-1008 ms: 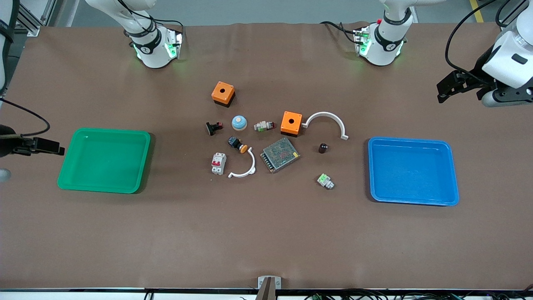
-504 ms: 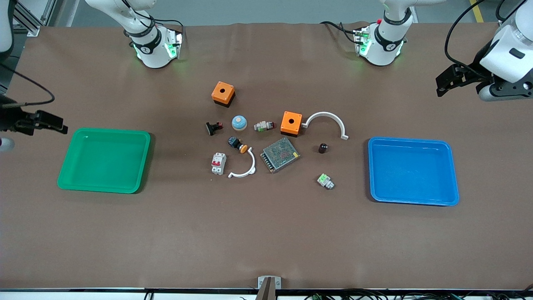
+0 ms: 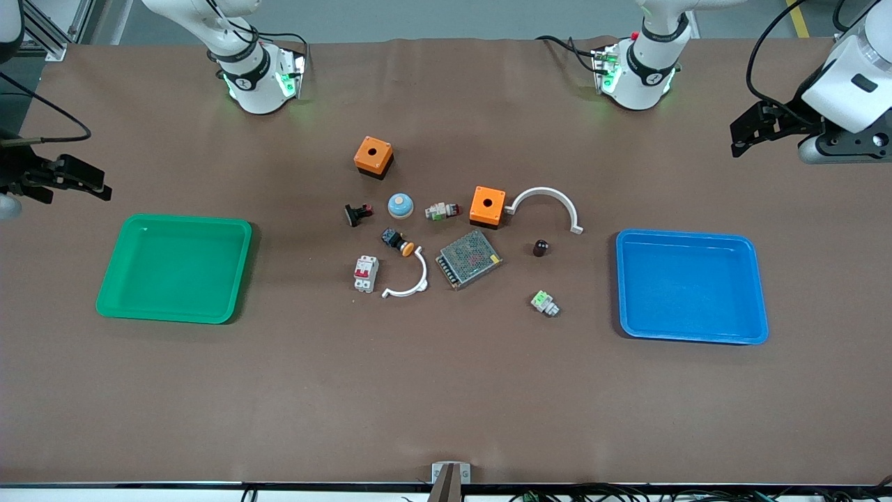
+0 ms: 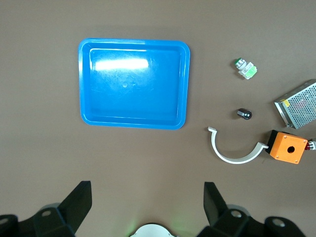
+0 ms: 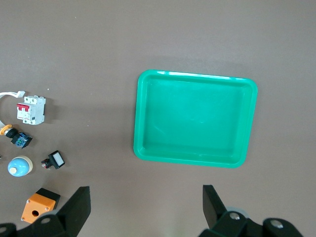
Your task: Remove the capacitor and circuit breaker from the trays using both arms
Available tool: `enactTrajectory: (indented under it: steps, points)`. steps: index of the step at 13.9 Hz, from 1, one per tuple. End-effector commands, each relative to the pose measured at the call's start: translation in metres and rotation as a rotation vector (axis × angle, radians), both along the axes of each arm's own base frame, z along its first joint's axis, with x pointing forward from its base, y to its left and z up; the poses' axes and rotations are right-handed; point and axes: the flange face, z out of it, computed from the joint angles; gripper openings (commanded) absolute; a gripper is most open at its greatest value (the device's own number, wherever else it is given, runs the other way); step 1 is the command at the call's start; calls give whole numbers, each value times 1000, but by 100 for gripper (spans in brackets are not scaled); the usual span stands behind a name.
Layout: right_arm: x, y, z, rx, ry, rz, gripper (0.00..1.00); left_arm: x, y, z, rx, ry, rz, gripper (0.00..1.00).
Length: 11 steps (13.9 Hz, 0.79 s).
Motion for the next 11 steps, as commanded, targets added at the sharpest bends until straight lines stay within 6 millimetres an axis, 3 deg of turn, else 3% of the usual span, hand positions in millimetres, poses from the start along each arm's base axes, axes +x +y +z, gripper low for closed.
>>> enactTrajectory:
  steps: [1,5,11]
  points:
    - [-19,-2,6,-7,-25,-4,100,-6,-1,5,-23,-6,-21,100]
    - [-32,0,22,-7,-48,-2,100,-3,0,6,-25,-10,-20,100]
    - [-34,-1,21,-5,-54,5,100,4,1,11,-39,-21,-17,100]
